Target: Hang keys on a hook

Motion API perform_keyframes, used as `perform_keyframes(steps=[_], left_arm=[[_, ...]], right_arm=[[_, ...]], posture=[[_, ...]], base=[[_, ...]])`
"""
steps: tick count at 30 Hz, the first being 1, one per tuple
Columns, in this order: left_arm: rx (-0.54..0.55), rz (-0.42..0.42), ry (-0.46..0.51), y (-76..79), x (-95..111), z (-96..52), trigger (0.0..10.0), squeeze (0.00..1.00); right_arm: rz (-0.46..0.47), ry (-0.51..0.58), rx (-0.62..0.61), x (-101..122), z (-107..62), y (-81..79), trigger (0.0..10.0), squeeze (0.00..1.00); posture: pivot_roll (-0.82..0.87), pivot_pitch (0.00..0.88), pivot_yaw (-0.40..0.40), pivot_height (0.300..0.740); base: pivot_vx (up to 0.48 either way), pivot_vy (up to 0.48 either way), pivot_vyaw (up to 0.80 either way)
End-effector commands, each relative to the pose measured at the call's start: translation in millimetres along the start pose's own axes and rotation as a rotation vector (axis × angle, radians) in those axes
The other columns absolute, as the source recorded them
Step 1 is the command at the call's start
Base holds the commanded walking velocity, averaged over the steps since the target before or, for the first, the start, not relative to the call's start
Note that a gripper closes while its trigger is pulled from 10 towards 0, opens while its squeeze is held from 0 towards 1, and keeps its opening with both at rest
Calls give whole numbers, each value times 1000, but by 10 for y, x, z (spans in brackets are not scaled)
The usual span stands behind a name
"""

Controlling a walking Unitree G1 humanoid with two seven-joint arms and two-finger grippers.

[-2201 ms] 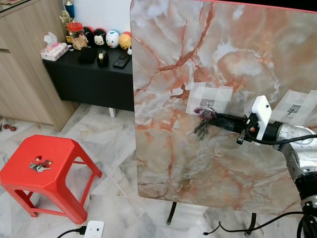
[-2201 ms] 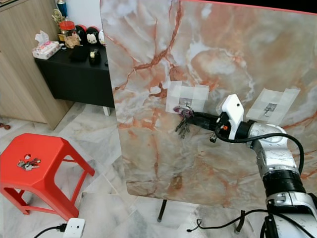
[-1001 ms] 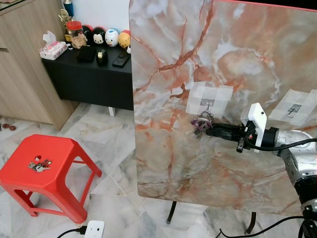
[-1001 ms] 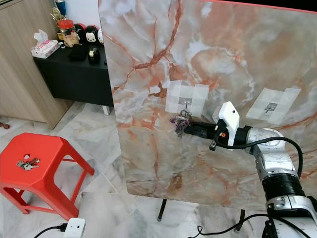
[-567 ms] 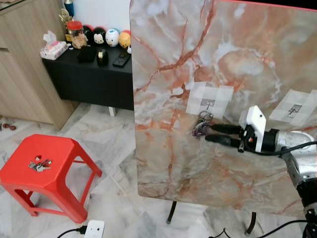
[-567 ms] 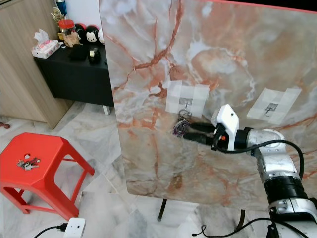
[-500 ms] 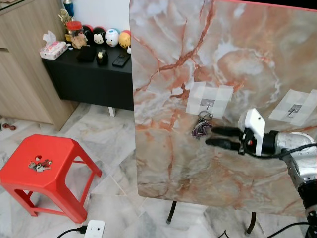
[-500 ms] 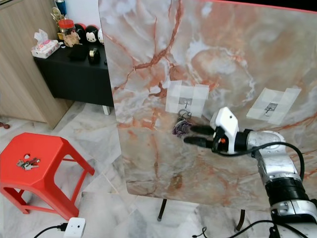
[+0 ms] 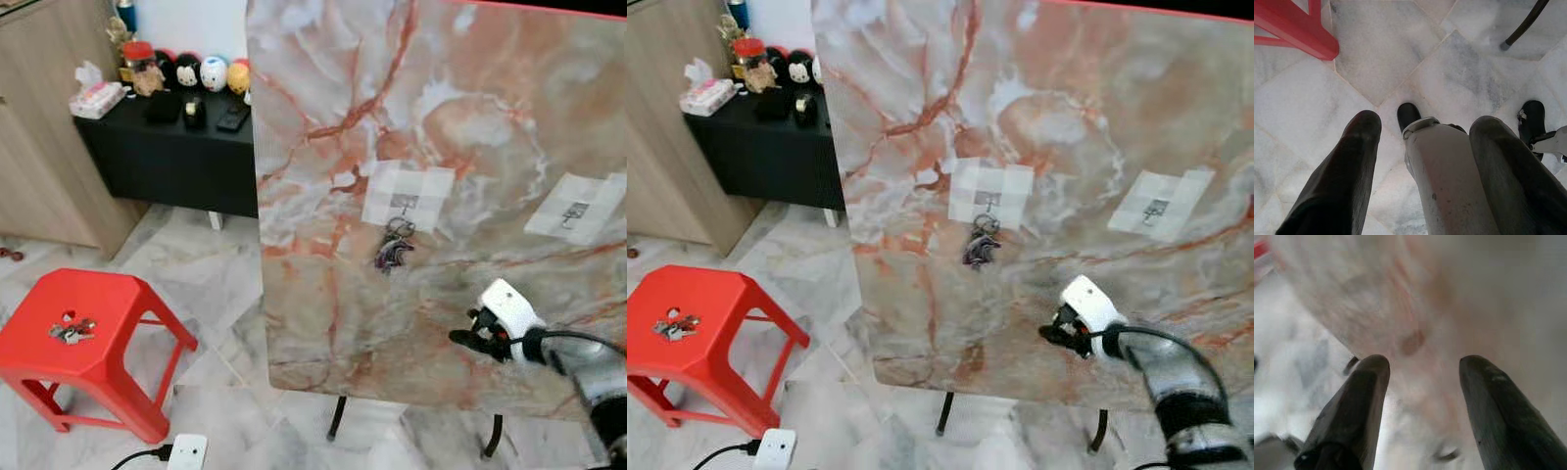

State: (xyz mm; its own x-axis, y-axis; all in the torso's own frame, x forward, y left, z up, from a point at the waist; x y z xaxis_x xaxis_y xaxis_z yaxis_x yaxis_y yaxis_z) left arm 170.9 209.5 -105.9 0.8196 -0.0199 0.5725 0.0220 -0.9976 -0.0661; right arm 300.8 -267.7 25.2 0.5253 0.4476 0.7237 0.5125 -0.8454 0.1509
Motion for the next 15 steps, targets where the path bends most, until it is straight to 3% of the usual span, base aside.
perform_keyframes(steps=[1, 3, 4, 5, 7, 9, 10, 15], left_arm=[[-3, 14, -18, 2, -45, -7, 10000, 0], [-3, 15, -19, -2, -44, -7, 10000, 0], [1, 18, -17, -11, -40, -7, 10000, 0], [1, 18, -17, -11, -40, -7, 10000, 0], [6, 18, -17, -21, -38, -7, 10000, 0], [10, 17, -17, -32, -36, -8, 10000, 0], [12, 19, -18, -40, -36, -8, 10000, 0], [13, 20, -20, -43, -43, -10, 10000, 0]], right_arm=[[96, -23, -47, -158, 9, -19, 10000, 0], [185, -40, -85, -296, 54, -94, 10000, 0], [257, -106, -140, -517, 106, -228, 10000, 0], [257, -106, -140, -517, 106, -228, 10000, 0], [360, -135, -179, -675, 153, -383, 10000, 0], [480, -143, -215, -802, 196, -552, 10000, 0], [610, -166, -282, -952, 200, -683, 10000, 0], [737, -204, -353, -1133, 163, -799, 10000, 0]], posture=[[-140, 69, -63, 740], [-140, 66, -63, 740], [-137, 62, -64, 740], [-137, 62, -64, 740], [-132, 57, -62, 740], [-129, 52, -57, 740], [-130, 50, -54, 740], [-117, 36, -52, 740]], base=[[0, 0, 0], [0, 0, 0], [0, 0, 0], [0, 0, 0], [0, 0, 0], [0, 0, 0], [0, 0, 0], [0, 0, 0]])
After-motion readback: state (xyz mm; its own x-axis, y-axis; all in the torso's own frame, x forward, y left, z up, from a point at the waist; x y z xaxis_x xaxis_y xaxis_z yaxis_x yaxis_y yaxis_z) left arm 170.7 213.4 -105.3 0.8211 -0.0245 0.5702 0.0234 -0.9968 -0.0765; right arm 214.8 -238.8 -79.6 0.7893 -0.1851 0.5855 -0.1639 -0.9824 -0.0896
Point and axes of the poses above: a point about 5 cm out from each wrist's last joint towards the gripper, its own z axis pointing out of the wrist towards the gripper, its own x axis along the axis of the wrist's last joint, y = z × x, the point moved 2 cm from there along z, pointing out of the wrist towards the gripper, and after that the axes turned 3 degrees about -z, right-handed, at the moved point
